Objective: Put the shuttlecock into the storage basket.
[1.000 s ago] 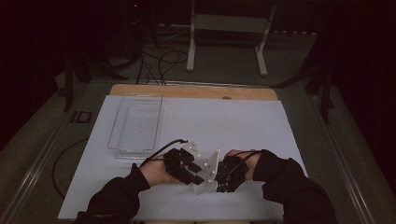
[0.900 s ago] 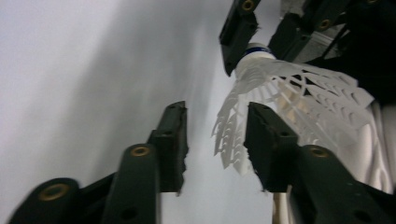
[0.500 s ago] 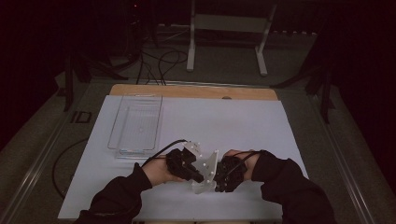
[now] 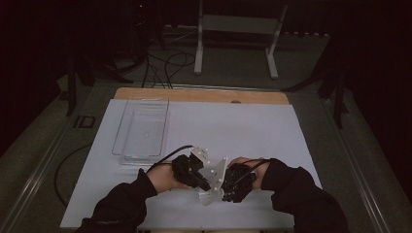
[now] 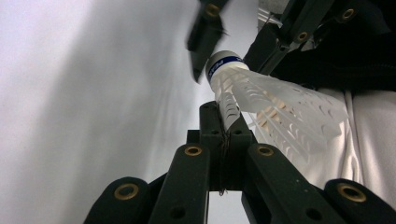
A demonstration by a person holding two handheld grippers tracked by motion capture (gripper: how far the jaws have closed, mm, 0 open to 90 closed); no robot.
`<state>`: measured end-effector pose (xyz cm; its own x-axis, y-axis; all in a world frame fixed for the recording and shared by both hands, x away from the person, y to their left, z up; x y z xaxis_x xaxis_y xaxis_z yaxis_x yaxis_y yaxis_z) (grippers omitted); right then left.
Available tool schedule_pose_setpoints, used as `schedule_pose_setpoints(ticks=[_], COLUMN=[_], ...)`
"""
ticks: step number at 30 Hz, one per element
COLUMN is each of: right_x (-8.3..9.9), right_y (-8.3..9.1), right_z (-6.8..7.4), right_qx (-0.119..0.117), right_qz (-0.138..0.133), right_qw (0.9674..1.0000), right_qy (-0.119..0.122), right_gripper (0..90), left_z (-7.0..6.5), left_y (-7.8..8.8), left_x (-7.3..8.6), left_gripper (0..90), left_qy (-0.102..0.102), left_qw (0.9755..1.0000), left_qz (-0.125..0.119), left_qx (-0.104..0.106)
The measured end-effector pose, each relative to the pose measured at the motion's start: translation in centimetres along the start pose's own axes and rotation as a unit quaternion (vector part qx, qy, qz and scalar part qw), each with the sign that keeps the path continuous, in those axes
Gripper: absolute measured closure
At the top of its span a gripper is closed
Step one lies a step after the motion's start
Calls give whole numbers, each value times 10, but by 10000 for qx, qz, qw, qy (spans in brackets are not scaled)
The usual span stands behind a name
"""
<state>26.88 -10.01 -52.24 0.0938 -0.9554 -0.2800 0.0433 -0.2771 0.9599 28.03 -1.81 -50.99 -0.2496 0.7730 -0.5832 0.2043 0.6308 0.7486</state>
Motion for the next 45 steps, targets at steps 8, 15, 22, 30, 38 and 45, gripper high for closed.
schedule_pose_setpoints(ticks=[8,15,22,30,38,45], right_x=[10,16,21,28,36,47], right_y=[-7,-7,-2,2,6,4], right_z=[-7,-13,-19,-26,-31,-31], right_qx=[70,48,118,173,340,397], right_qz=[50,-197,-431,-676,-936,-1010], right_qw=[9982,9929,9874,9806,9734,9692], right_qy=[-593,-1169,-1519,-1832,-2064,-2209], right_gripper=[280,138,104,98,98,98], left_z=[4,7,11,13,18,22], left_y=[7,15,23,32,42,53], left_x=[5,10,14,15,16,17], left_gripper=[900,900,900,900,900,900], left_qy=[77,155,210,269,345,358], left_qw=[9999,9997,9994,9990,9981,9975], left_qz=[-37,-50,-73,-90,-151,-191], left_qx=[-77,-169,-248,-342,-479,-579])
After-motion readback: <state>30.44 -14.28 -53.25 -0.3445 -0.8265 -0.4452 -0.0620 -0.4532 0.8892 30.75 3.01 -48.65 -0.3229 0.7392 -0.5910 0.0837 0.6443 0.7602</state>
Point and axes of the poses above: each handheld gripper's, and its own axes: y roughly backward along the jaws, x roughly out of its underside, z roughly to its left, the point moved 10 cm from there along -y, roughly forward along the jaws, and after that the axes turned 3 degrees about -y, right-handed, at the moved point
